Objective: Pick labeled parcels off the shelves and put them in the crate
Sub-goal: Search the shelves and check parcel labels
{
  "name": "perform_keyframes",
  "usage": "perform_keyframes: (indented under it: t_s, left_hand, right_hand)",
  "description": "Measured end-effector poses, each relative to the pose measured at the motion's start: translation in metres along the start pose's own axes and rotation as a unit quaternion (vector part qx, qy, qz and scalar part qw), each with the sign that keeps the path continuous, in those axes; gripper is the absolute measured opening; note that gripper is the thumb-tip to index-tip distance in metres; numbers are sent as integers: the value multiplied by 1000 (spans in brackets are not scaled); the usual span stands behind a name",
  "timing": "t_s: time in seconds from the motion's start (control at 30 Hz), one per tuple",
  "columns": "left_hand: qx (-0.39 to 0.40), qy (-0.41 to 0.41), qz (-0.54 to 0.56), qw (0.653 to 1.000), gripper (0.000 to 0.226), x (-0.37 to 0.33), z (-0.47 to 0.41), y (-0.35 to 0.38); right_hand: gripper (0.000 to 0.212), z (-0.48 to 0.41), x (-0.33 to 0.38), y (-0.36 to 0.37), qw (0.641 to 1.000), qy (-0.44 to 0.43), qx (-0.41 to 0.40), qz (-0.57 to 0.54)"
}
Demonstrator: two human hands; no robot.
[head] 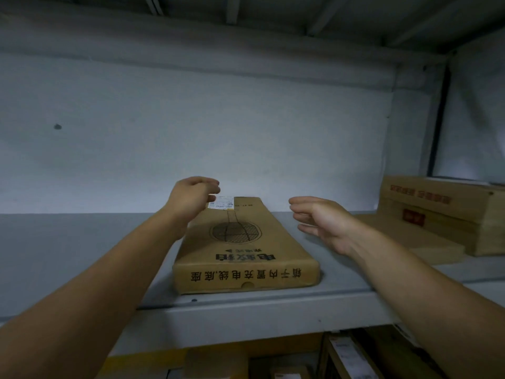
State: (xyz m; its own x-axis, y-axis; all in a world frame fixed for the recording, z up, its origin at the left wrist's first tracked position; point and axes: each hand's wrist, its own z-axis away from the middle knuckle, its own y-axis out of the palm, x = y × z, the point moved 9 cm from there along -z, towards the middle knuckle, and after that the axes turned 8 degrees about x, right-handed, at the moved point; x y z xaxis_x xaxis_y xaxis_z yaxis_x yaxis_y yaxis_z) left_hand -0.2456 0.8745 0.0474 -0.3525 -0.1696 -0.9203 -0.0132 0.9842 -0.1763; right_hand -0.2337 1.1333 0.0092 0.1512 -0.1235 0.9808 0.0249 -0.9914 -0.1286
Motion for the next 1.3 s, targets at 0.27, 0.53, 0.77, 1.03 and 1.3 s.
perform_keyframes:
  t_s: [0.27, 0.53, 0.77, 1.03, 1.3]
  left_hand:
    - [149, 53, -20, 987, 22, -58, 31, 92]
    - [186, 28, -4, 982, 17, -60, 40, 197]
    - [187, -27, -99, 977, 17, -38, 37, 285]
    - [154, -105, -279, 942, 49, -13, 28, 325]
    - [138, -149, -269, 941, 52, 1, 26, 335]
  right_hand:
    - [24, 28, 27, -47, 999, -42, -20, 18]
    - [28, 47, 41, -148, 974, -83, -66, 200]
    - [39, 48, 16, -220, 950, -73, -50, 300]
    - [39, 33, -17, -244, 927, -15, 51, 370]
    - [27, 26, -33, -248, 950, 13, 88, 300]
